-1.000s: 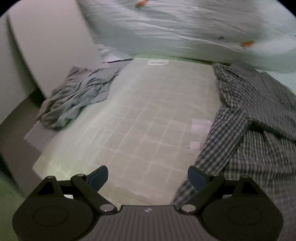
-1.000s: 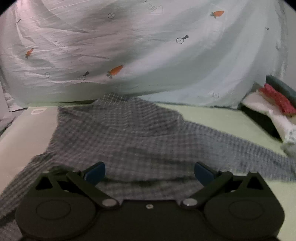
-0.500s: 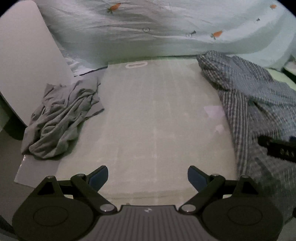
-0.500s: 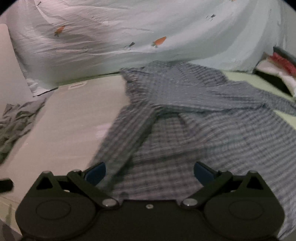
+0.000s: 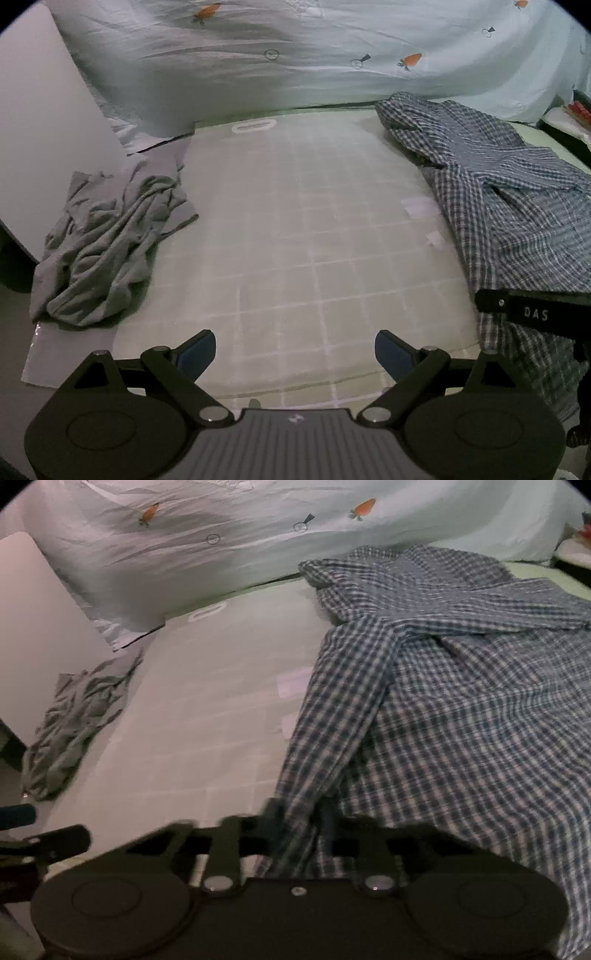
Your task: Fold clothes
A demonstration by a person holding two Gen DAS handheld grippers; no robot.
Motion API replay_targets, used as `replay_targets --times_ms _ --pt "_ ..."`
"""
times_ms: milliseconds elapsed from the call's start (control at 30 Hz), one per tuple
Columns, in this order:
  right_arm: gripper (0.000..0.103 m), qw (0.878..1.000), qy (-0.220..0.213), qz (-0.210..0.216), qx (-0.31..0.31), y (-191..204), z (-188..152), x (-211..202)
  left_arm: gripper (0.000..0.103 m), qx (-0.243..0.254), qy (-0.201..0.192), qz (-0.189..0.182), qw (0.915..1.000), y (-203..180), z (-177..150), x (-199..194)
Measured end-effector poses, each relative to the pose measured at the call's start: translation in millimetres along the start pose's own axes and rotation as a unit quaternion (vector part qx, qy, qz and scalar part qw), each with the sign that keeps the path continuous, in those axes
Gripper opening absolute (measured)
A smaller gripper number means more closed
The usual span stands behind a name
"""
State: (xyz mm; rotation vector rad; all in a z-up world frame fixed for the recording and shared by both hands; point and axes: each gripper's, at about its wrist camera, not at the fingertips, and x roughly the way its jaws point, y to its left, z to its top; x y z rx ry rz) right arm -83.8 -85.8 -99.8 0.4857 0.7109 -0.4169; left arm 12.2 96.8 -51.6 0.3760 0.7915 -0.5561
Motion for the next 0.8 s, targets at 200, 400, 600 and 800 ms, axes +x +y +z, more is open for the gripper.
replay_targets --times_ms 200,400,600,800 --pt "0.003 0.999 -0.020 0.027 -0.003 -19.1 9.7 -20.8 0.093 -0.010 -0.004 -0.011 0.9999 -22.4 9.6 3.2" --pt "0.003 0.998 -0.039 0.040 0.007 -67.5 32.1 -55.2 0.093 -0.024 -0.005 -0.033 0.9992 -70.7 27.2 7.7" --pt "0.003 0.998 -0.049 0.014 0.028 -144.1 56.4 -76.9 0.093 -0.030 0.004 -0.035 0.9990 -122.4 32.0 10.8" --pt "0.010 0.998 -0.024 -0.012 0.048 -209.9 73.4 -70.8 0.093 -0.041 0.017 -0.027 0.9986 -167.8 32.9 14.0"
